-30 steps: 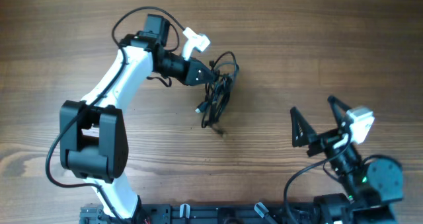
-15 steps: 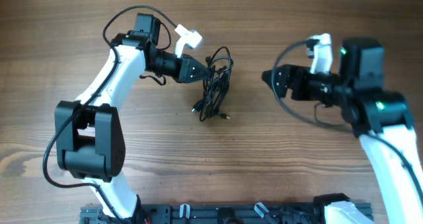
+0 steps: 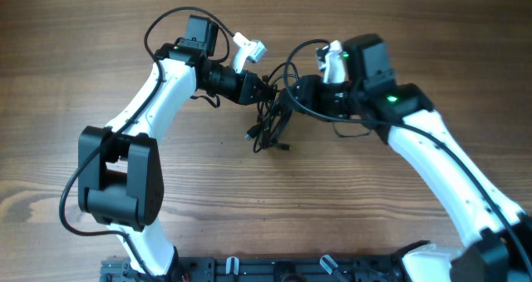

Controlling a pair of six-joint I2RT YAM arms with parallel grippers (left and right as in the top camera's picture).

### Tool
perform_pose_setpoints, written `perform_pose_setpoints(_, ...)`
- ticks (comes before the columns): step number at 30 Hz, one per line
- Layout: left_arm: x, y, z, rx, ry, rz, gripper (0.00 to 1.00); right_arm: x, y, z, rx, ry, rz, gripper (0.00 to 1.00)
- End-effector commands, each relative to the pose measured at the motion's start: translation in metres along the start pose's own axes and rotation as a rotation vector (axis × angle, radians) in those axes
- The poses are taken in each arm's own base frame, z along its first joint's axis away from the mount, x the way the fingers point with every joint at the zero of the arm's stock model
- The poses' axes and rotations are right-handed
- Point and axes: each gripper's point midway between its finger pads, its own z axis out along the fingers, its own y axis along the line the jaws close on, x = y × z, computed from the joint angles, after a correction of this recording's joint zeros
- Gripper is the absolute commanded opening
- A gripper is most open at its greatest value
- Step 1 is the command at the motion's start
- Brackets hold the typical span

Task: Untangle cables
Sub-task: 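Reach the right gripper to the hanging cable loops beside left gripper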

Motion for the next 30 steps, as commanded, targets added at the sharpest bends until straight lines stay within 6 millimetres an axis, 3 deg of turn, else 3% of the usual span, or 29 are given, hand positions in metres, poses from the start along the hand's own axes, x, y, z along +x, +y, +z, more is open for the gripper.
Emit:
perform_pose_setpoints(1, 0.001, 0.003, 0.002, -0.001, 0.003, -0.014, 0.04, -0.014, -0.018, 0.022, 0.052, -0.024, 0.111, 0.45)
perform_pose_setpoints(6, 0.001, 0.003, 0.002, -0.001, 0.003, -0.013, 0.04, -0.026, -0.024, 0.042, 0.033, -0.035, 0.101, 0.41)
perform_pose_setpoints(10, 0.001, 0.003, 0.002, -0.001, 0.003, -0.013, 0.04, -0.045, -0.019, 0.041, 0.023, -0.118, 0.064, 0.37)
perform_pose_setpoints(19, 0.001, 0.003, 0.002, -0.001, 0.003, -0.013, 0.04, -0.074, -0.051, 0.031, 0.201, -0.300, 0.115, 0.20)
perform_pose_setpoints(24, 0.001, 0.003, 0.002, -0.001, 0.003, -0.013, 0.04, -0.072, -0.050, 0.032, 0.193, -0.291, 0.117, 0.13)
perform_pose_setpoints(30, 0.001, 0.003, 0.002, -0.001, 0.003, -0.013, 0.04, -0.062, -0.045, 0.036, 0.154, -0.242, 0.185, 0.19)
